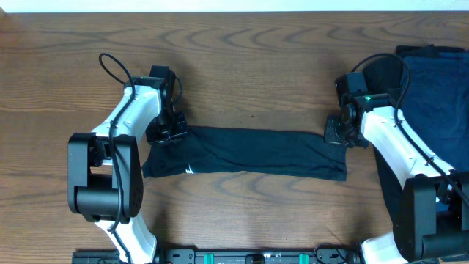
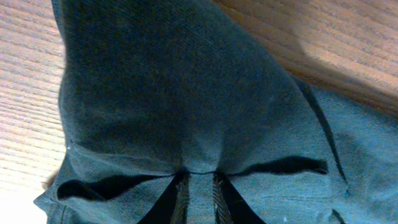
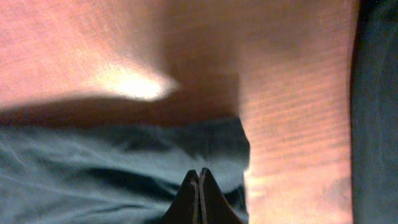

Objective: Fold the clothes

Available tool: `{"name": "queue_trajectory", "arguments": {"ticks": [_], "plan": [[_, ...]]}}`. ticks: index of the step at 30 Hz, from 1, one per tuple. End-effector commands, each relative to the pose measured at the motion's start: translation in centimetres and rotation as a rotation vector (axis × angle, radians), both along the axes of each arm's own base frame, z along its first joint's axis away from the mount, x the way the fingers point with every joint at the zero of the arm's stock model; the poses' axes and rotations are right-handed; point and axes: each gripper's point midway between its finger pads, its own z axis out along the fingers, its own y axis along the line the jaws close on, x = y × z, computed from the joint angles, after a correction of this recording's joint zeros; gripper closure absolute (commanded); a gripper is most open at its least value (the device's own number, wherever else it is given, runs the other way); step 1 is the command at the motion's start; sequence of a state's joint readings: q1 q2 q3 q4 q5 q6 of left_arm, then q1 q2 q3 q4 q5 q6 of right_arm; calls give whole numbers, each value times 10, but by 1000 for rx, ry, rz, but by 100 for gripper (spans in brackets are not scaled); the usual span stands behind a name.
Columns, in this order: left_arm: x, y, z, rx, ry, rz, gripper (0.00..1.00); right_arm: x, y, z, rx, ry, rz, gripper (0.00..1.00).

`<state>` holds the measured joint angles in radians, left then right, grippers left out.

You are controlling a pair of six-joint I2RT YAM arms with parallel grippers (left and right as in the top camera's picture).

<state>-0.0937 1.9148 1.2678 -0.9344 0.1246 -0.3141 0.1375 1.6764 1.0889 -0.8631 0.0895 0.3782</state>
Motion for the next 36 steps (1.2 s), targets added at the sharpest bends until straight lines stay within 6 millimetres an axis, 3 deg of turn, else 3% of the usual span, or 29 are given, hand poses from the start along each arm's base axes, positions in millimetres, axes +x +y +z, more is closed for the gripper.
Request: {"name": "queue_trajectory", "arguments": {"ticks": [1, 12, 18, 24, 26, 29, 36], "plan": [[0, 1, 6, 3, -17, -5, 83, 1, -4, -5, -9, -8, -16, 99], [0, 1, 6, 3, -17, -5, 83, -5, -14, -33, -57, -43, -27, 98], [0, 1, 6, 3, -18, -6, 83, 6, -31, -47, -146, -155, -48, 96], [0, 1, 6, 3, -18, -5, 83, 17, -30, -55, -153, -235, 16, 93], [1, 1, 6, 3, -18, -5, 83, 22, -29, -49, -162, -248, 56, 93], [1, 1, 6, 3, -18, -6, 83, 33, -28, -25, -168, -270, 83, 89], [1, 1, 6, 3, -21, -6, 83, 43, -21, 61, -117, -357, 41, 87]]}}
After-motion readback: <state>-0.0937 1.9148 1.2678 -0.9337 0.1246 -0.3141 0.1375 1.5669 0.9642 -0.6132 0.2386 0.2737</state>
